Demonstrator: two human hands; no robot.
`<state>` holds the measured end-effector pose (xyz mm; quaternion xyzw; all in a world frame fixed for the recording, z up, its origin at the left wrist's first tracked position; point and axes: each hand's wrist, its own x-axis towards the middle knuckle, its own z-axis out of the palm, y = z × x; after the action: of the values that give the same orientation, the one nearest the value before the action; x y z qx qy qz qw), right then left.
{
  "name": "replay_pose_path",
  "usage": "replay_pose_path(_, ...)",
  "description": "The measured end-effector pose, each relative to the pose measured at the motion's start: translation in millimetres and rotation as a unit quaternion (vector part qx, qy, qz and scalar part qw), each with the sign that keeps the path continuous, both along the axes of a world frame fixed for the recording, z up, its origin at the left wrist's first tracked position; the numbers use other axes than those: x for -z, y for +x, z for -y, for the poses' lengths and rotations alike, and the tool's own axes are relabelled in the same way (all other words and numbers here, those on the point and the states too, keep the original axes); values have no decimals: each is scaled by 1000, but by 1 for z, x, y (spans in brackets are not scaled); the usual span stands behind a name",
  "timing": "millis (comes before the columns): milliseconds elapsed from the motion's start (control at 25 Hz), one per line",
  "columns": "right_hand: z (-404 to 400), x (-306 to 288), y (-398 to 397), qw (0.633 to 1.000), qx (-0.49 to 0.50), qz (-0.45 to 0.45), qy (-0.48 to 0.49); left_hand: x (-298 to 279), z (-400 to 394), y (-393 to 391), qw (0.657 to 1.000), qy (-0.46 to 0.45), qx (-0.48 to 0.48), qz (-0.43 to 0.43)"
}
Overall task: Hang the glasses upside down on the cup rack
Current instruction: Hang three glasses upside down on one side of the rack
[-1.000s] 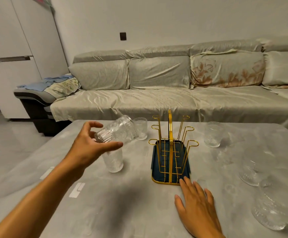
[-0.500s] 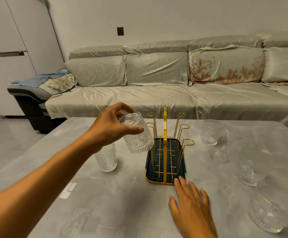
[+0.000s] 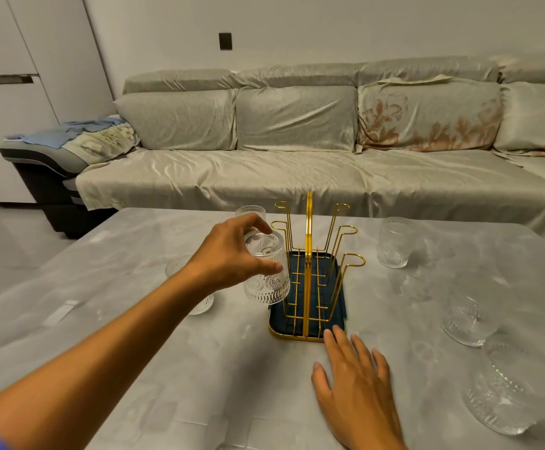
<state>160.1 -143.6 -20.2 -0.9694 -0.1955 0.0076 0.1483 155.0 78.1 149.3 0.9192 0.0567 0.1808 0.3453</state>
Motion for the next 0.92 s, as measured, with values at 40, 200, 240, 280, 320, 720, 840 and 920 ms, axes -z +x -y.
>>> replay_pose_path(40, 0, 1, 0, 1000, 1, 1, 1, 4, 0, 2, 1000, 0, 0, -5)
replay_pose_path(200, -1, 2, 2, 1000, 2, 0, -3, 17, -3, 3, 1000, -16, 3, -10)
replay_pose_path(240, -1, 3, 2, 1000, 2, -1, -5, 19, -4, 3, 1000, -26, 5, -10)
replay_pose_path(280, -1, 3, 2, 1000, 2, -1, -6, 20, -4, 3, 999, -36, 8, -11)
replay_pose_path(320, -1, 3, 2, 1000, 1, -2, -7, 21, -3, 2, 999, -44, 10, -12)
replay_pose_path(720, -2, 0, -2, 1000, 7, 1, -13, 64, -78, -46, 889, -320, -262, 194)
replay_pose_path(840, 0, -1, -3, 1000, 7, 6, -5, 109, -89, -39, 913, -310, -262, 41)
replay_pose_path(920, 1, -1, -4, 1000, 4, 6, 0, 132, -87, -30, 919, -309, -245, 9)
